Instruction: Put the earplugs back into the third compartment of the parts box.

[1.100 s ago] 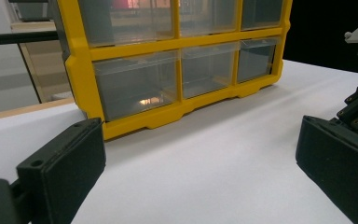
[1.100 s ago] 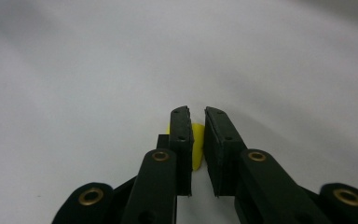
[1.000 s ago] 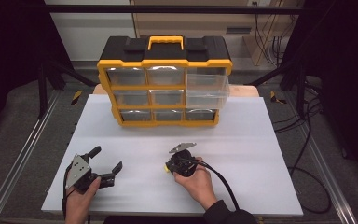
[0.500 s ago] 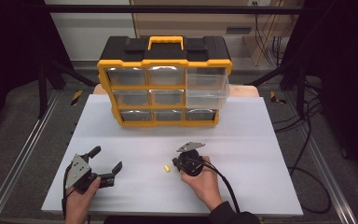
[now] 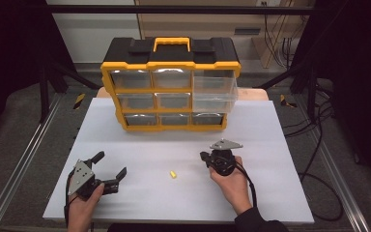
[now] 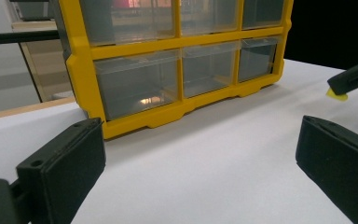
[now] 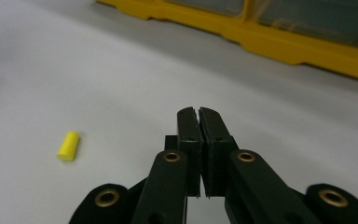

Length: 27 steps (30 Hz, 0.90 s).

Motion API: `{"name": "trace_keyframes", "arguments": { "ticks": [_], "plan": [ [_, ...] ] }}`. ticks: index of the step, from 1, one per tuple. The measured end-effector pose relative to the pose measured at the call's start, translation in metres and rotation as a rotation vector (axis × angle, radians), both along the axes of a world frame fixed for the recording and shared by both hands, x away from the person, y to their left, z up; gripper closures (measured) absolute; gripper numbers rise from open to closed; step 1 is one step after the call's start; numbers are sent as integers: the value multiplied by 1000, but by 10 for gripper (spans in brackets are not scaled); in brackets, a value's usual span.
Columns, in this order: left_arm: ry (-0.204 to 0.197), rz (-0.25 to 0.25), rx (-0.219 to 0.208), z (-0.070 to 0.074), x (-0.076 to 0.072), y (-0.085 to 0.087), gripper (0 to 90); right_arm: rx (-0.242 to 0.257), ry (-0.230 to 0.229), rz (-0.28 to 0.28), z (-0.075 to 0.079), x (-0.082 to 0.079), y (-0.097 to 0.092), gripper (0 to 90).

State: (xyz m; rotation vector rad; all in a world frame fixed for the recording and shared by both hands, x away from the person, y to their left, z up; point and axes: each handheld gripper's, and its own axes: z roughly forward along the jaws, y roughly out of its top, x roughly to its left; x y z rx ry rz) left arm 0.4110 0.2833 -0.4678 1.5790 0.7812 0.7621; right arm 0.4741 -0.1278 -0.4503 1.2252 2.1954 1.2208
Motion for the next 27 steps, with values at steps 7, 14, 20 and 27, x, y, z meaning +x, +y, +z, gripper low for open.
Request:
{"name": "trace_keyframes", "arguments": {
  "ticks": [7, 14, 20, 27],
  "plan": [
    [1, 0, 3, 0, 0, 0, 12, 55, -62, -67, 12, 0, -31, 880],
    [3, 0, 3, -1, 0, 0, 12, 101, -126, -116, 26, -6, -53, 880],
    [3, 1, 3, -1, 0, 0, 11, 126, -173, -148, 42, -11, -68, 880],
    [4, 2, 2, -1, 0, 1, 12, 157, -229, -181, 64, -19, -86, 880]
  ]
}}
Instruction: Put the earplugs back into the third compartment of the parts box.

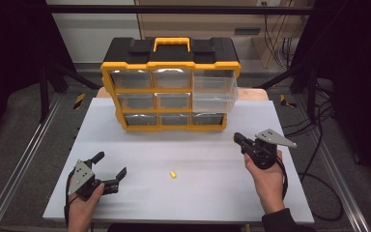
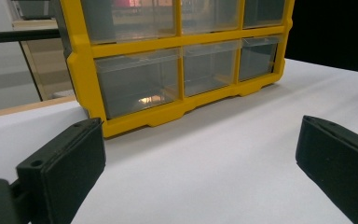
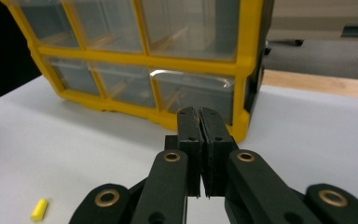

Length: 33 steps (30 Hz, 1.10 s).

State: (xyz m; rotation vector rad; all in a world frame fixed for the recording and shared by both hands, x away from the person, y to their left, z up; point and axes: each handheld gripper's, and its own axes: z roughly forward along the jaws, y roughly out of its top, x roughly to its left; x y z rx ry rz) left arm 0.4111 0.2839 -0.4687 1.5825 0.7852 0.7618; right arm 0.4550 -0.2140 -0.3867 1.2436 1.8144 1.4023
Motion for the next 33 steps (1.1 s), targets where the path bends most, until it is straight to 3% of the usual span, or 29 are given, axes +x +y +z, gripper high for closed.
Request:
{"name": "trace_keyframes", "arguments": {
  "ticks": [10, 23, 33],
  "plan": [
    [-1, 5, -6, 0, 0, 0, 11, 15, -55, -39, 24, -4, -15, 881],
    [-2, 5, -6, 0, 0, 1, 11, 23, -141, -36, 64, -8, -16, 880],
    [-4, 6, -6, 1, 0, 1, 11, 39, -178, -35, 96, -2, -15, 879]
  ]
}}
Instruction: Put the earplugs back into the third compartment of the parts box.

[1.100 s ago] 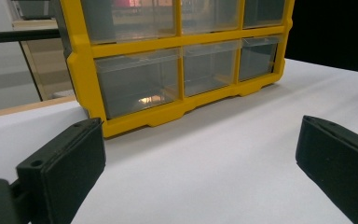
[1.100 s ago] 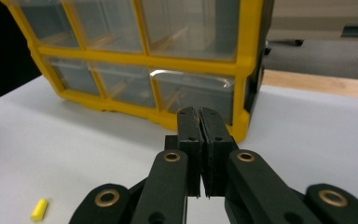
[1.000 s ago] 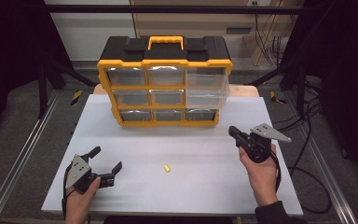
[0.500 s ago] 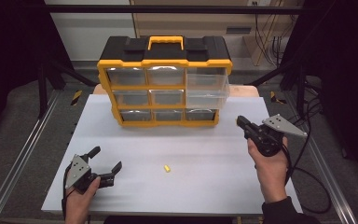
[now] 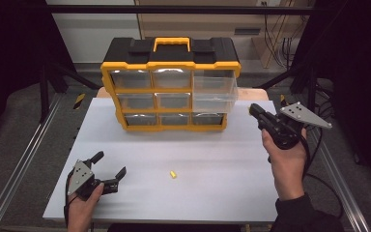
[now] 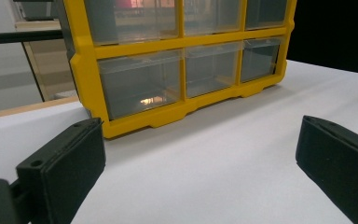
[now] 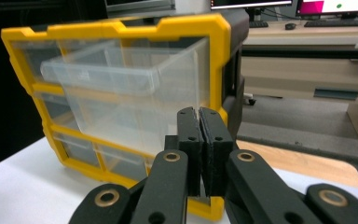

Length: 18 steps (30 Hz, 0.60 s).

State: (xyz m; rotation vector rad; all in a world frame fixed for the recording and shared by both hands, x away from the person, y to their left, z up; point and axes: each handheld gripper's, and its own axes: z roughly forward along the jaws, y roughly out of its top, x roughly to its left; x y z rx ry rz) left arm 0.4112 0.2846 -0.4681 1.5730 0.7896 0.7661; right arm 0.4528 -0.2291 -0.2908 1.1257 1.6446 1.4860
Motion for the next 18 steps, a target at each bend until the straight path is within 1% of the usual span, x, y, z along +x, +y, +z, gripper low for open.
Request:
{"name": "trace_keyframes", "arguments": {
  "ticks": [5, 7, 8, 10, 12, 18],
  "plan": [
    [-1, 1, 2, 0, 0, 0, 12, 13, -20, 8, 14, 4, 4, 879],
    [-1, 1, 1, 0, 0, 1, 11, 9, -36, 8, 17, 6, 7, 879],
    [-1, 1, 2, 0, 0, 1, 11, 0, -35, 9, 18, 8, 9, 879],
    [-2, 2, 0, 0, 0, 1, 11, 5, -42, 10, 21, 9, 10, 880],
    [-2, 2, 2, 0, 0, 1, 11, 4, -58, 7, 25, 10, 12, 879],
    [-1, 5, -3, 0, 1, 1, 11, -6, -71, 16, 36, 14, 18, 878]
  ]
}}
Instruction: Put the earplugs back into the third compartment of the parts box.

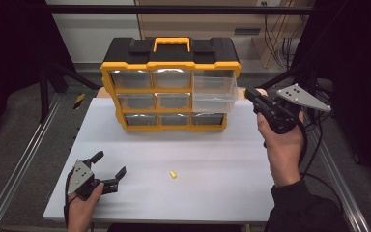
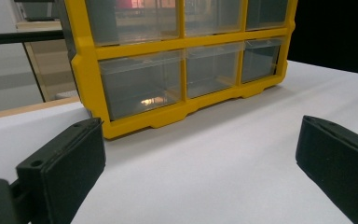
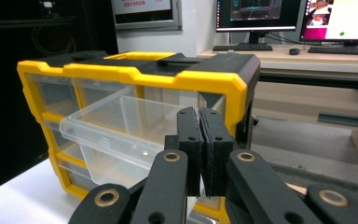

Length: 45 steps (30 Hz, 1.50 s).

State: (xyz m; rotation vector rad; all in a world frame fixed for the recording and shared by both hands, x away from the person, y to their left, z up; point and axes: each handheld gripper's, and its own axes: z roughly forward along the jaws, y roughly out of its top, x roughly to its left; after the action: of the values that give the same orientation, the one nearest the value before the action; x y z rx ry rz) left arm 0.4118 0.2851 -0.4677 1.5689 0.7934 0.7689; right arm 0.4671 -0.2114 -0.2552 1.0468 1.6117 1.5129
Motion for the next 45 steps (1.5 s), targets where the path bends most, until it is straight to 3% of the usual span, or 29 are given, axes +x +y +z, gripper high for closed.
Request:
{"name": "trace_keyframes", "arguments": {
  "ticks": [9, 21, 45],
  "plan": [
    [-1, -4, 4, 0, -1, 0, 11, -7, -14, 16, 14, 10, 8, 876],
    [-2, -3, 2, 0, 0, 0, 11, -58, -17, 44, 28, 19, 27, 873],
    [-2, -3, 2, 1, 0, 0, 12, -90, 7, 71, 33, 31, 45, 865]
  ]
}}
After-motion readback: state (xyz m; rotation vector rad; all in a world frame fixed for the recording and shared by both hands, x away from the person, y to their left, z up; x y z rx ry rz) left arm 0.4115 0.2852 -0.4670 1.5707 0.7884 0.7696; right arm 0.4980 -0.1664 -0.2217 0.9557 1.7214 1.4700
